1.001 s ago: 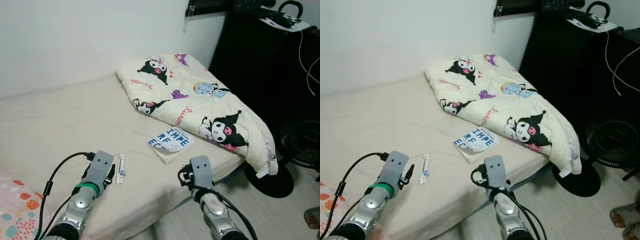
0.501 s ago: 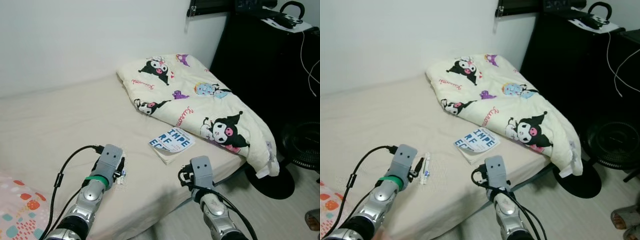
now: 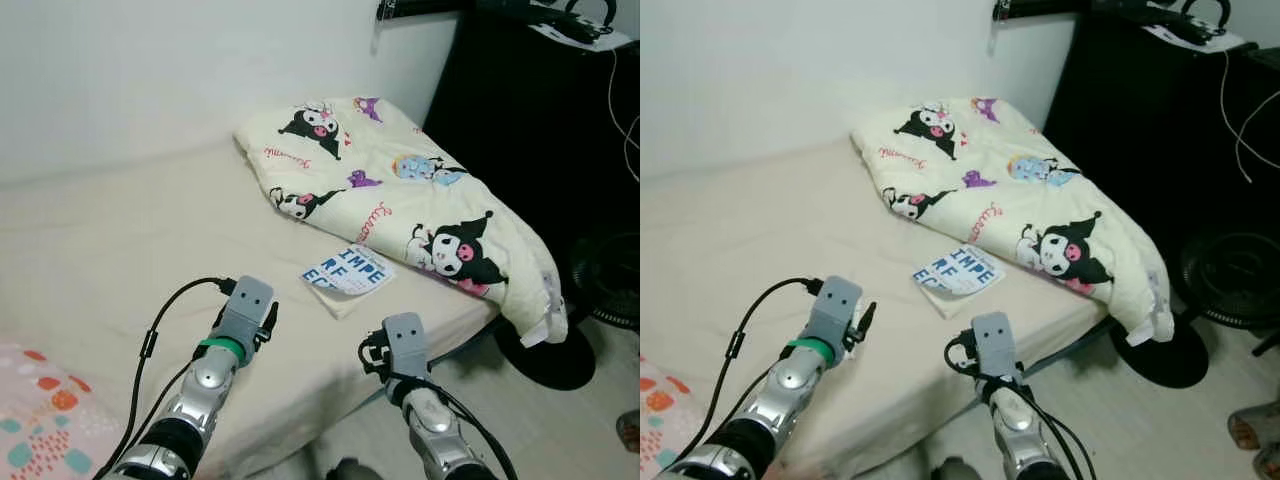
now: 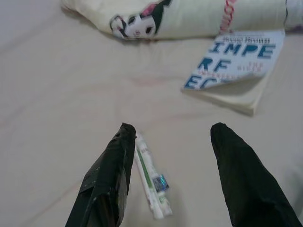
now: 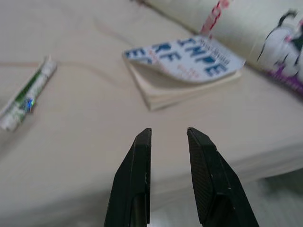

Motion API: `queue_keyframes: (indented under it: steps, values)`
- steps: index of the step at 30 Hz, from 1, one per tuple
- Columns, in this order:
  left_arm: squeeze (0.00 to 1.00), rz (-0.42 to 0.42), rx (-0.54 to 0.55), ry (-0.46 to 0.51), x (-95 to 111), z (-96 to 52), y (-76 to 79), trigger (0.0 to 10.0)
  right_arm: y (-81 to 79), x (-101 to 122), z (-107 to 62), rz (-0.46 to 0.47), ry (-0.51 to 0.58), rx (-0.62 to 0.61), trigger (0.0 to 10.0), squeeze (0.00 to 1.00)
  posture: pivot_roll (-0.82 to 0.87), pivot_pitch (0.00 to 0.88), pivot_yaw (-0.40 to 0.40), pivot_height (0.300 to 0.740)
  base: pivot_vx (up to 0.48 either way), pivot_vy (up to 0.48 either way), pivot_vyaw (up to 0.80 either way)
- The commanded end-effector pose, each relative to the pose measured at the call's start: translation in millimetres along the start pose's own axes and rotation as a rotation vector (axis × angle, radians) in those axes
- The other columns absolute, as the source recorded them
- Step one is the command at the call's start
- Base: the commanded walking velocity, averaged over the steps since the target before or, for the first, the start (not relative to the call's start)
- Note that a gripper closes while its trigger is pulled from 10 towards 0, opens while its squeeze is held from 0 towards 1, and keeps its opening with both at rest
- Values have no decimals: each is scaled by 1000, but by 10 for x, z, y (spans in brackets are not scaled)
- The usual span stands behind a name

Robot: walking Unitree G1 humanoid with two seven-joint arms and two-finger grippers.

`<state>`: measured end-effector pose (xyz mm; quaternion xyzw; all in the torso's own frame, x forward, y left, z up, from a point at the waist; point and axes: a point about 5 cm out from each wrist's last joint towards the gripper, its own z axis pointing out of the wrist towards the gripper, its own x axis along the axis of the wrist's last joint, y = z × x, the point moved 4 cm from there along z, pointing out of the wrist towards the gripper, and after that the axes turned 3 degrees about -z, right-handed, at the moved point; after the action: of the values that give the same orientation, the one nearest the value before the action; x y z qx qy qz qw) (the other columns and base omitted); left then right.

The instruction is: Clean up the room

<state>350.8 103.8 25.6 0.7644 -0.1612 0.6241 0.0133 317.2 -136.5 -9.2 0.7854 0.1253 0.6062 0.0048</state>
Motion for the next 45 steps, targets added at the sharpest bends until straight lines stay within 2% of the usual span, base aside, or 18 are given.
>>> queue_keyframes:
  steps: [1,6,26,45]
  values:
    - [0,3,-10,-21,-40,-7,24,10000,-16,-43,-21,9,-13,-3,10000,0,-9,11,43,625,0,0,0]
    - [0,5,-9,-21,-39,-6,23,10000,-16,-40,-22,11,-11,-3,10000,0,-10,11,44,605,0,0,0]
    - [0,26,34,-19,7,24,-71,10000,-57,44,8,32,24,12,10000,0,-9,5,53,605,0,0,0]
    - [0,42,36,-15,7,17,-81,10000,-68,45,5,40,27,11,10000,0,-11,1,60,605,0,0,0]
